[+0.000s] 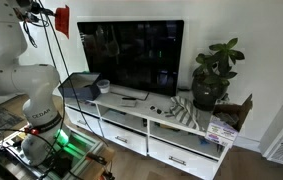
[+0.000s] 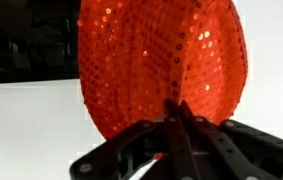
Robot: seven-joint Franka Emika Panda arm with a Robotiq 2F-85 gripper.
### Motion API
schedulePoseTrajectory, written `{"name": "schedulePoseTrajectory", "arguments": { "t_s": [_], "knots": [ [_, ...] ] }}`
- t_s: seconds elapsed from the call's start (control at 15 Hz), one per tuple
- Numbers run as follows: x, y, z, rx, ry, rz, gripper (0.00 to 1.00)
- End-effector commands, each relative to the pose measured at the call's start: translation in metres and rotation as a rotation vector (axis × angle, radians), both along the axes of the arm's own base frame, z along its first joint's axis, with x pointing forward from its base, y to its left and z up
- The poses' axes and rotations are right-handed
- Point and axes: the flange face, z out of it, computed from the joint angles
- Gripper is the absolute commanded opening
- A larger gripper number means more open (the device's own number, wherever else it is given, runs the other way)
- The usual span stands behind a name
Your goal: Hang the hat on the television
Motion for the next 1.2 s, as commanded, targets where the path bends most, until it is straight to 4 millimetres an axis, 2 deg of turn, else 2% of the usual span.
{"name": "schedulePoseTrajectory", "arguments": {
  "t_s": [0.0, 0.2, 0.53, 1.13],
  "knots": [
    [0.015, -0.004, 0.007, 0.059, -0.034, -0.037, 0.02],
    [0.030, -0.009, 0.001, 0.100, -0.030, -0.079, 0.02],
    [0.050, -0.008, -0.020, 0.143, 0.003, -0.109, 0.02],
    [0.067, -0.008, -0.052, 0.169, 0.056, -0.149, 0.02]
  ]
}}
